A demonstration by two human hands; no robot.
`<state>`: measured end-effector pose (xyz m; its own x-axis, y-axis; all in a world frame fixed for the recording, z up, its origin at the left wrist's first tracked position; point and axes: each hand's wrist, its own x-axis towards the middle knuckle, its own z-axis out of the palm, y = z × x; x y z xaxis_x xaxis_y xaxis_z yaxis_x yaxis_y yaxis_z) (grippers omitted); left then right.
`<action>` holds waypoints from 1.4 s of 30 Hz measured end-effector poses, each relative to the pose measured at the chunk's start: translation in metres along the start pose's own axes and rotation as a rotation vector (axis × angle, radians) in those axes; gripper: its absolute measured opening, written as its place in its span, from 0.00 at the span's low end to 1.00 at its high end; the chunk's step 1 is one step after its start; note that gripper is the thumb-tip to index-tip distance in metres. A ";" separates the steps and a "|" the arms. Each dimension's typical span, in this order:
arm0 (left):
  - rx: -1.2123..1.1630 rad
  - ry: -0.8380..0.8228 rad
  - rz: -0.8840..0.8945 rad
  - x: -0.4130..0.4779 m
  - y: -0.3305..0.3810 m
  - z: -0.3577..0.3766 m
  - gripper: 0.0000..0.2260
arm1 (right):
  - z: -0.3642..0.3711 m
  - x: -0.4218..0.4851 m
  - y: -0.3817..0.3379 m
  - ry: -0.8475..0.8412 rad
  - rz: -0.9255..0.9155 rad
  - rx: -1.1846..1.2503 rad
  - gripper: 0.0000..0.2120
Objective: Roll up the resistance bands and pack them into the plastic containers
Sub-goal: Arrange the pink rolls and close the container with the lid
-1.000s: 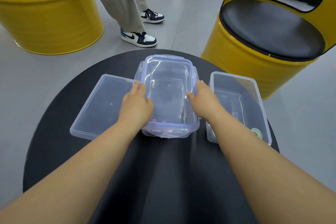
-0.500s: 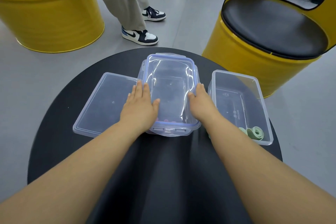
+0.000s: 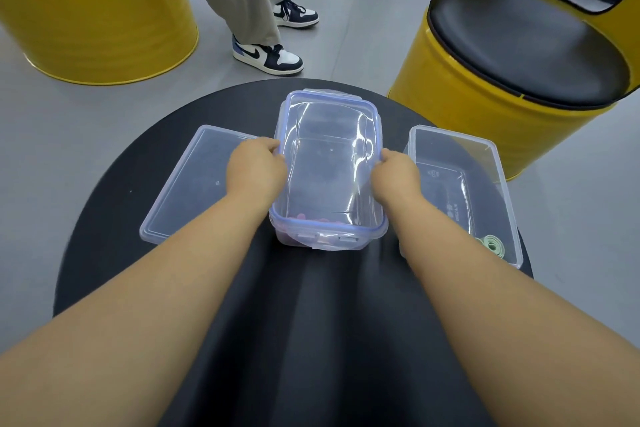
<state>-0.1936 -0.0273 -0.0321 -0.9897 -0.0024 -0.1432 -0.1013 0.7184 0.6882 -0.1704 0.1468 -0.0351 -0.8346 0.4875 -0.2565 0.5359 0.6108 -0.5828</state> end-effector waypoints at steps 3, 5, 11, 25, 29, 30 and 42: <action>-0.200 -0.010 -0.052 0.007 -0.004 -0.001 0.11 | 0.001 0.006 0.003 0.008 -0.005 0.153 0.11; -0.266 -0.033 -0.092 0.007 -0.002 0.000 0.13 | 0.004 0.010 0.005 0.003 -0.008 0.217 0.11; -0.316 -0.133 -0.175 0.012 -0.001 -0.003 0.23 | 0.008 0.009 0.012 -0.006 -0.020 0.343 0.08; -0.318 -0.158 -0.290 -0.005 0.015 -0.018 0.20 | -0.002 -0.011 0.003 -0.148 0.123 0.248 0.11; -0.286 -0.174 -0.294 -0.003 0.013 -0.019 0.22 | -0.003 -0.017 0.003 -0.147 0.133 0.281 0.21; -0.273 -0.173 -0.293 -0.002 0.013 -0.018 0.22 | -0.004 -0.020 0.001 -0.139 0.148 0.300 0.22; -0.468 -0.047 -0.365 -0.009 0.020 -0.029 0.14 | -0.026 -0.032 -0.008 -0.051 0.198 0.466 0.24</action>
<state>-0.1897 -0.0328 0.0034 -0.8778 -0.1531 -0.4540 -0.4790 0.2935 0.8273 -0.1453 0.1426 -0.0019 -0.7340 0.5279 -0.4272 0.5804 0.1610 -0.7983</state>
